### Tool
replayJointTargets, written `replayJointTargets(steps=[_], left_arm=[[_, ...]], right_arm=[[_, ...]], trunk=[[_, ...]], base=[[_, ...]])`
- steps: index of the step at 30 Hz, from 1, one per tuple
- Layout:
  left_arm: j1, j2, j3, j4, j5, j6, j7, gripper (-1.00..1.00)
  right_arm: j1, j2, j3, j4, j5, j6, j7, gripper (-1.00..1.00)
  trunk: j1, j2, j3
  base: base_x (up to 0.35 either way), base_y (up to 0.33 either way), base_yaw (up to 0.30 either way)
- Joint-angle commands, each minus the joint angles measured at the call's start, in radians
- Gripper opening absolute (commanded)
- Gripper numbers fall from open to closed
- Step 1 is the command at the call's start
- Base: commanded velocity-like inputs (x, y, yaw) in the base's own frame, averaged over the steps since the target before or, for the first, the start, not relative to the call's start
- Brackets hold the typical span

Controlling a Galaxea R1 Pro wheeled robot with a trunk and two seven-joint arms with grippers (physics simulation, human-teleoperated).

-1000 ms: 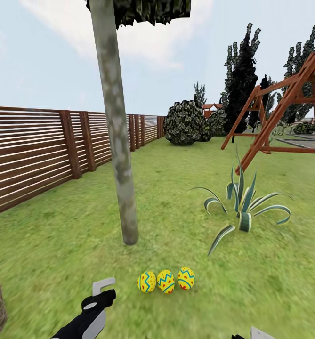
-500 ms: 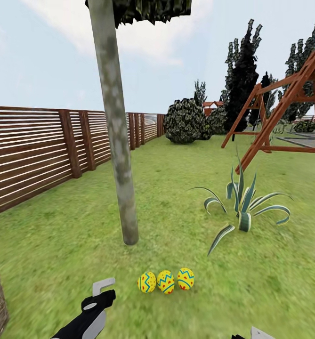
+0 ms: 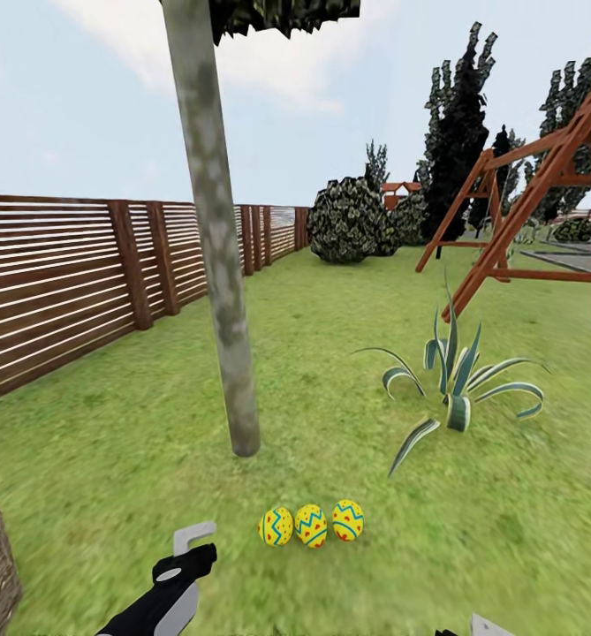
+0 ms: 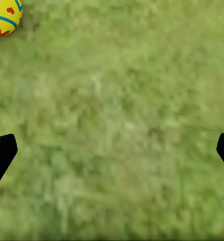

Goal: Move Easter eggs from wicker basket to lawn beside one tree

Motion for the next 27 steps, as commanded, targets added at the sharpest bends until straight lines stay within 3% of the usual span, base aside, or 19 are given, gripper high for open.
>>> replayJointTargets(steps=[1, 27], left_arm=[[-0.001, 0.001, -0.007, -0.001, 0.008, -0.001, 0.007, 1.00], [-0.001, 0.001, -0.007, 0.001, 0.014, 0.000, 0.007, 1.00]], right_arm=[[0.000, 0.000, 0.001, -0.002, -0.009, 0.005, -0.004, 1.00], [0.000, 0.000, 0.001, 0.000, -0.008, 0.005, -0.003, 1.00]], trunk=[[-0.004, 0.007, 0.000], [-0.104, 0.189, 0.039]], base=[[0.000, 0.000, 0.000], [0.000, 0.000, 0.000]])
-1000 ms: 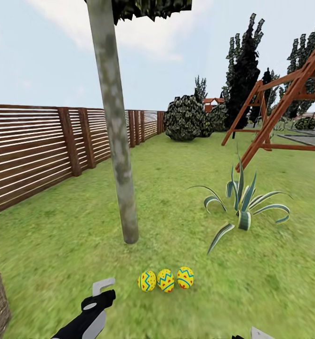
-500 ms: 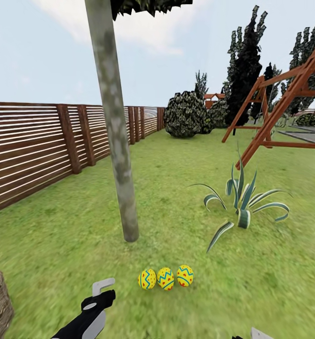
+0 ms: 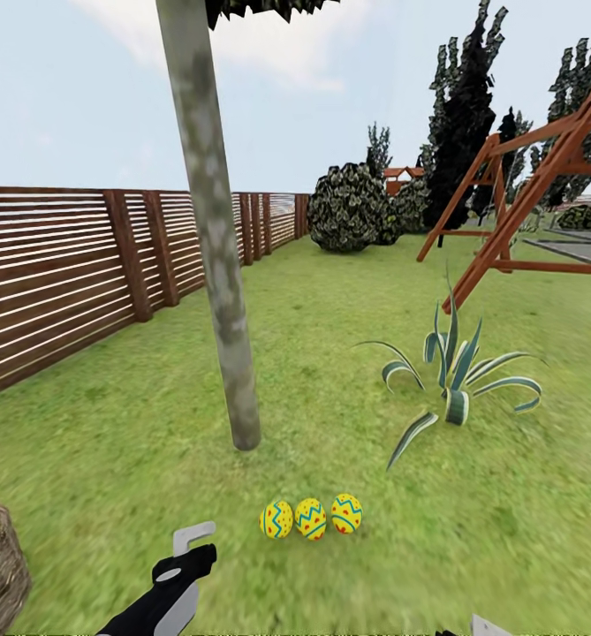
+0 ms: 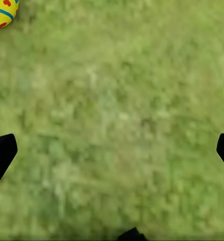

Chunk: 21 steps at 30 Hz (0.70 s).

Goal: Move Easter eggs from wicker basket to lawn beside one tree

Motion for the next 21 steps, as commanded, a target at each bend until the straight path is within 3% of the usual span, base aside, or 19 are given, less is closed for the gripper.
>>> replayJointTargets(steps=[1, 8, 16, 21], left_arm=[[-0.001, 0.001, -0.008, -0.001, 0.007, -0.001, 0.007, 1.00], [-0.001, 0.001, -0.006, 0.012, 0.008, -0.001, -0.001, 1.00], [-0.001, 0.000, -0.007, 0.154, 0.005, -0.001, -0.094, 1.00], [0.000, -0.001, -0.007, 0.237, 0.005, -0.001, -0.109, 1.00]], right_arm=[[0.000, 0.000, 0.001, -0.002, -0.008, 0.005, -0.004, 1.00], [0.000, 0.001, -0.002, 0.000, -0.009, 0.003, -0.004, 1.00], [0.000, 0.000, -0.004, 0.094, -0.011, 0.002, -0.005, 1.00], [0.000, 0.004, -0.005, 0.130, -0.012, 0.005, -0.006, 1.00]], trunk=[[-0.004, 0.007, 0.001], [-0.031, 0.056, 0.019], [-0.061, 0.112, 0.044], [-0.081, 0.147, 0.059]], base=[[0.000, 0.000, 0.000], [0.000, 0.000, 0.000], [0.000, 0.000, 0.000], [0.000, 0.000, 0.000]])
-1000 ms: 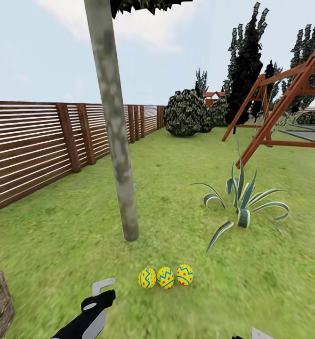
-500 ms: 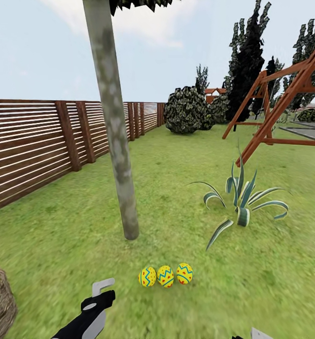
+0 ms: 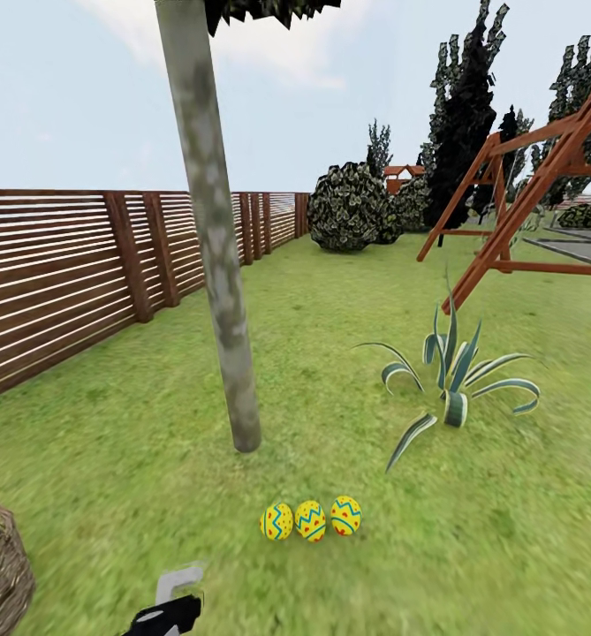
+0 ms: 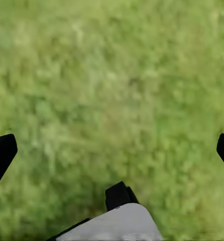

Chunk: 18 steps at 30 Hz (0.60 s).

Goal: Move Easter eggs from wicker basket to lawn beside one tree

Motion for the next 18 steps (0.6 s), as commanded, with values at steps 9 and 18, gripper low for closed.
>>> replayJointTargets(steps=[9, 18], left_arm=[[0.077, 0.001, -0.010, 0.066, 0.007, -0.001, 0.000, 1.00], [0.171, 0.004, -0.011, 0.075, 0.006, -0.001, -0.001, 1.00]], right_arm=[[0.000, -0.003, 0.002, 0.126, -0.008, 0.005, -0.004, 1.00], [0.002, -0.002, 0.003, 0.216, -0.009, 0.006, -0.004, 1.00]], trunk=[[-0.035, 0.063, 0.027], [-0.069, 0.126, 0.055]], base=[[0.000, 0.000, 0.000], [0.000, 0.000, 0.000]])
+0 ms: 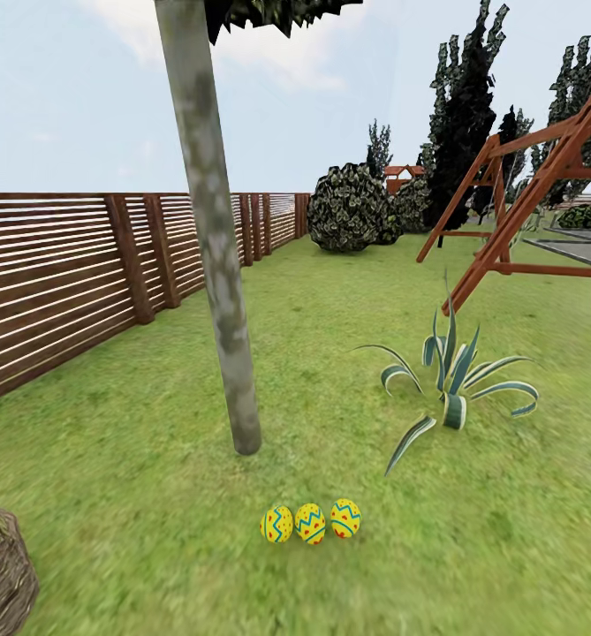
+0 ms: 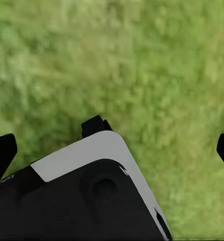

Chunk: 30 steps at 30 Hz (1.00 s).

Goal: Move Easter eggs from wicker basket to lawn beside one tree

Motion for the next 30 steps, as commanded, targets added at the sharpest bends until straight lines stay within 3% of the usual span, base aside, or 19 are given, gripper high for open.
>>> replayJointTargets(steps=[1, 12, 30], left_arm=[[0.007, 0.000, -0.009, -0.001, 0.009, -0.001, 0.004, 1.00], [0.085, 0.001, -0.009, 0.000, 0.008, -0.031, 0.003, 1.00], [0.211, 0.004, -0.010, 0.000, 0.007, -0.048, 0.002, 1.00]], right_arm=[[0.000, 0.001, -0.005, 0.004, 0.000, 0.006, -0.003, 1.00], [0.002, 0.009, -0.004, 0.088, -0.003, 0.007, -0.003, 1.00], [0.004, 0.011, -0.004, 0.105, -0.002, 0.009, -0.003, 1.00]], trunk=[[-0.004, 0.007, 0.002], [-0.046, 0.084, 0.037], [-0.115, 0.210, 0.093]], base=[[0.000, 0.000, 0.000], [0.000, 0.000, 0.000], [0.000, 0.000, 0.000]])
